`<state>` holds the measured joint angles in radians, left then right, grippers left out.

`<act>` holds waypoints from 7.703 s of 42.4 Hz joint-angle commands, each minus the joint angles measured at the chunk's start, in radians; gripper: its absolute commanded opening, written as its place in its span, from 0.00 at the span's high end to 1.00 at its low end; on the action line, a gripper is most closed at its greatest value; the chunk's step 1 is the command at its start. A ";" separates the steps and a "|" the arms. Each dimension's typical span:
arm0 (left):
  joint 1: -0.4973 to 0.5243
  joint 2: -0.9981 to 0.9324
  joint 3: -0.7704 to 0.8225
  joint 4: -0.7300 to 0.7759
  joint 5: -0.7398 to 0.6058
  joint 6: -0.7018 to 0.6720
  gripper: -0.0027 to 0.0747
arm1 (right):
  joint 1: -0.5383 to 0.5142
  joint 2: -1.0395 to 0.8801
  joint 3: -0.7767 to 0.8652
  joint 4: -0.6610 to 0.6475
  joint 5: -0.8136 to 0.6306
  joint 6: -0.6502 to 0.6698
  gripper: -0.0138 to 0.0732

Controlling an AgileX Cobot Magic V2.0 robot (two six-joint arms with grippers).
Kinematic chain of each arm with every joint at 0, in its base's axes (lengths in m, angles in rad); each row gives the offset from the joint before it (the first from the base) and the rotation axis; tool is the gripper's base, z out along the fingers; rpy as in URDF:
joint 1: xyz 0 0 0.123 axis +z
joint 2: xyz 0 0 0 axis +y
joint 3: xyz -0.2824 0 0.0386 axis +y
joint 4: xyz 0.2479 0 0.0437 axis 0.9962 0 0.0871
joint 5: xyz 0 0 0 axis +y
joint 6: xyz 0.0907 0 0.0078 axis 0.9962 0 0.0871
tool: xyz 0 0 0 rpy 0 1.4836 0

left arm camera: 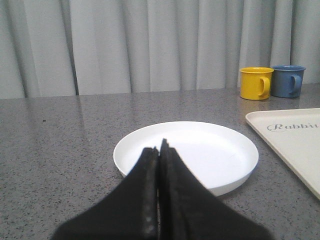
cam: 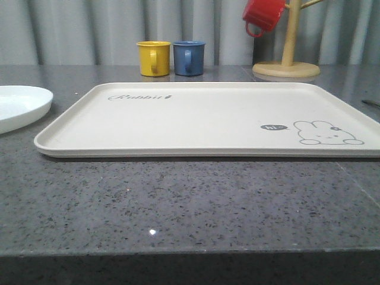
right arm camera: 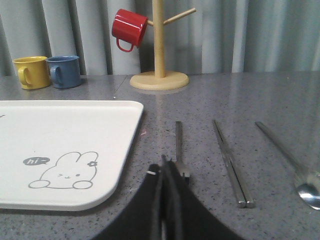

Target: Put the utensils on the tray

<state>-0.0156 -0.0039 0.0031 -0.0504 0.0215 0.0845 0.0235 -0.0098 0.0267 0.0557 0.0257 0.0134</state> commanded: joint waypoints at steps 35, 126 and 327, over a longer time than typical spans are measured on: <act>-0.007 -0.023 0.013 -0.011 -0.129 -0.011 0.99 | -0.004 -0.015 -0.001 -0.013 -0.137 -0.002 0.97; -0.007 0.710 -0.756 0.045 0.689 -0.011 0.37 | -0.004 0.593 -0.714 -0.011 0.588 -0.004 0.22; -0.828 0.792 -0.917 0.081 0.783 -0.112 0.36 | -0.004 0.764 -0.798 -0.083 0.702 -0.004 0.23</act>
<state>-0.8352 0.7926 -0.8889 0.0270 0.8770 -0.0154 0.0235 0.7025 -0.6979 0.0108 0.7264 0.0134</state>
